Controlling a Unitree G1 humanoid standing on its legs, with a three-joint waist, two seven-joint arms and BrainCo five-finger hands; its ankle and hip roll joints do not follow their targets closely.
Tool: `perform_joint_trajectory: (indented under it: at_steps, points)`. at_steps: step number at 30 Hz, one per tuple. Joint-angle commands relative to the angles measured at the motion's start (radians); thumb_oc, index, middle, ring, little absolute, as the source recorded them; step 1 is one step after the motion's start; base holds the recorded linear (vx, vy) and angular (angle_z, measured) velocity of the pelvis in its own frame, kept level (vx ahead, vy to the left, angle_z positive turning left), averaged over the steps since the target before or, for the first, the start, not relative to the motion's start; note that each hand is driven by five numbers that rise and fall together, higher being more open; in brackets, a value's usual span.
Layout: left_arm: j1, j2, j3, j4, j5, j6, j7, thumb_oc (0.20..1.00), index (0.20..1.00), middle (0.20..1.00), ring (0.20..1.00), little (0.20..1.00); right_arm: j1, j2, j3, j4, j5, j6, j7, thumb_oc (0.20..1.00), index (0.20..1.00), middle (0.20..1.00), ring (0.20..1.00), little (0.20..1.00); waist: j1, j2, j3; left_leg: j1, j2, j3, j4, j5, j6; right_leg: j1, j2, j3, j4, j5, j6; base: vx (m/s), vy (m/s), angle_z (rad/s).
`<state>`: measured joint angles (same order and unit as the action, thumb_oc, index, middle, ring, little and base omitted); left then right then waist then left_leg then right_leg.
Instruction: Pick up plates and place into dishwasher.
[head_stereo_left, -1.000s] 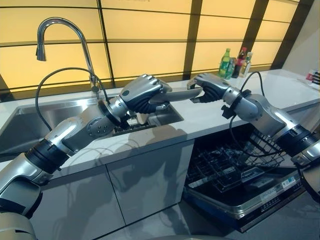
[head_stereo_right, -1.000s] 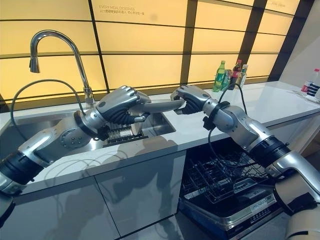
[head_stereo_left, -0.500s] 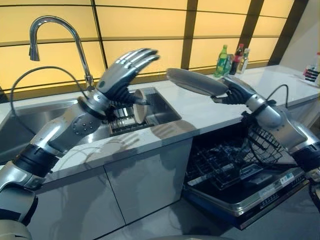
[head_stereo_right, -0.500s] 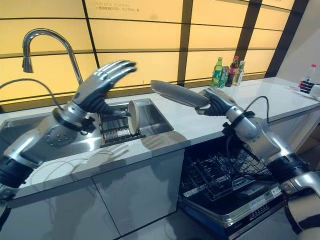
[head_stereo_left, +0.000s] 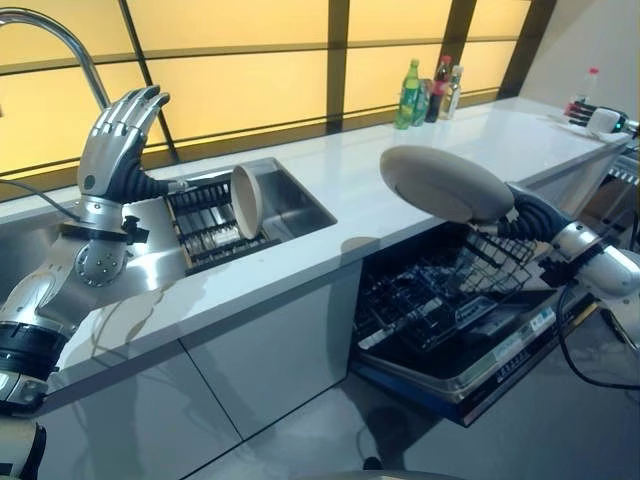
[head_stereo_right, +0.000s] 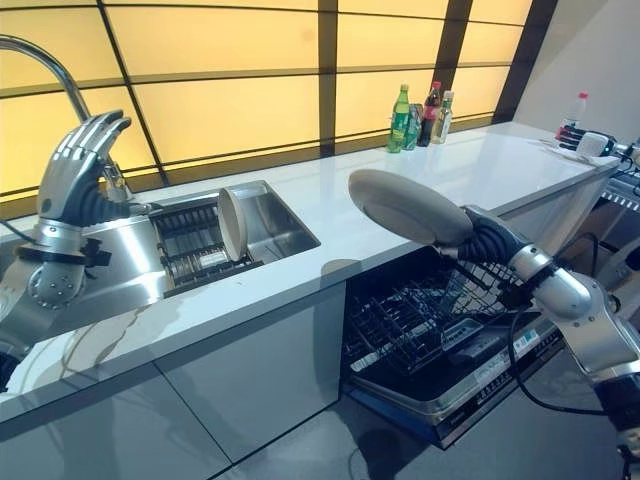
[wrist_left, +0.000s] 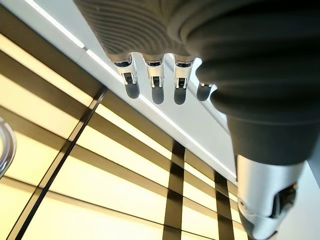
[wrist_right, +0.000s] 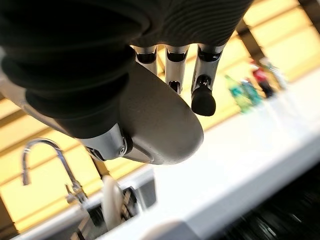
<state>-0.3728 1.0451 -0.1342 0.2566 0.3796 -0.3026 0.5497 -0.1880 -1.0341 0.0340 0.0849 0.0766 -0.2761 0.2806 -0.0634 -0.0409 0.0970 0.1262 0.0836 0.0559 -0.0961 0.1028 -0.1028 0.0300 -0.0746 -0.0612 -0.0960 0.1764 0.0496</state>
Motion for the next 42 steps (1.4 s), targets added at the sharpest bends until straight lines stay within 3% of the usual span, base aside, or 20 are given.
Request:
perform_joint_trajectory:
  at_steps: [1,11,13,19,24,30,36,42]
  points:
    - [0.029,0.038,0.084,-0.022,-0.004,-0.015,0.015,1.0,1.0,1.0,1.0,1.0,-0.008,-0.023,-0.054,-0.001,0.081,0.041,0.042,0.2,0.2,0.2,0.2,0.2,-0.006,0.01,0.004,0.039,-0.102,0.039,0.009,-0.143,0.089,0.091,0.032,-0.01,0.009,-0.129,0.06,0.05,-0.009,-0.02]
    - [0.01,0.051,0.042,-0.09,-0.027,-0.004,-0.001,1.0,1.0,1.0,1.0,1.0,-0.043,0.009,0.056,0.157,0.054,0.162,0.021,0.2,0.2,0.2,0.2,0.2,0.013,0.005,0.05,0.026,-0.098,0.03,0.009,-0.133,0.086,0.083,0.03,-0.022,0.009,-0.123,0.057,-0.01,-0.028,-0.08]
    - [-0.012,0.043,0.016,-0.096,-0.024,-0.01,0.0,1.0,1.0,1.0,1.0,1.0,-0.087,0.027,0.104,0.21,0.059,0.212,0.016,0.2,0.2,0.2,0.2,0.2,0.024,0.006,0.059,0.02,-0.098,0.022,0.009,-0.131,0.084,0.08,0.028,-0.027,0.009,-0.123,0.056,-0.02,-0.041,-0.07]
    - [-0.129,0.032,-0.077,-0.103,-0.025,-0.003,-0.005,1.0,1.0,1.0,1.0,1.0,-0.26,0.064,0.269,0.425,0.091,0.264,-0.043,0.2,0.2,0.2,0.2,0.2,0.056,0.016,0.088,-0.005,-0.098,0.0,0.009,-0.121,0.078,0.066,0.022,-0.049,0.009,-0.122,0.051,-0.05,-0.039,0.01]
    - [-0.256,0.024,-0.168,-0.077,-0.031,0.009,-0.009,1.0,1.0,1.0,1.0,1.0,-0.446,0.117,0.37,0.643,0.136,0.277,-0.076,0.2,0.2,0.2,0.2,0.2,0.086,0.031,0.125,-0.041,-0.1,-0.022,0.009,-0.109,0.073,0.043,0.018,-0.064,0.009,-0.122,0.047,-0.12,-0.044,0.11]
    - [-0.384,-0.002,-0.25,-0.026,-0.033,0.008,0.017,1.0,1.0,1.0,1.0,1.0,-0.625,0.18,0.43,0.848,0.202,0.242,-0.118,0.2,0.2,0.2,0.2,0.2,0.112,0.055,0.17,-0.081,-0.101,-0.041,0.011,-0.095,0.068,0.014,0.012,-0.08,0.009,-0.118,0.041,-0.11,-0.021,0.16]
    - [-0.425,-0.021,-0.278,-0.023,-0.013,0.026,0.031,1.0,1.0,1.0,1.0,1.0,-0.708,0.212,0.447,0.908,0.198,0.196,-0.174,0.2,0.2,0.2,0.2,0.2,0.123,0.075,0.189,-0.106,-0.106,-0.058,0.01,-0.085,0.064,-0.005,0.006,-0.092,0.009,-0.115,0.038,-0.04,0.005,0.13]
    - [-0.443,-0.021,-0.285,-0.01,-0.026,0.031,0.041,1.0,1.0,1.0,1.0,1.0,-0.745,0.23,0.464,0.971,0.162,0.21,-0.154,0.2,0.2,0.2,0.2,0.2,0.128,0.085,0.206,-0.126,-0.112,-0.061,0.01,-0.076,0.064,-0.026,0.0,-0.101,0.009,-0.108,0.036,-0.04,0.012,0.05]
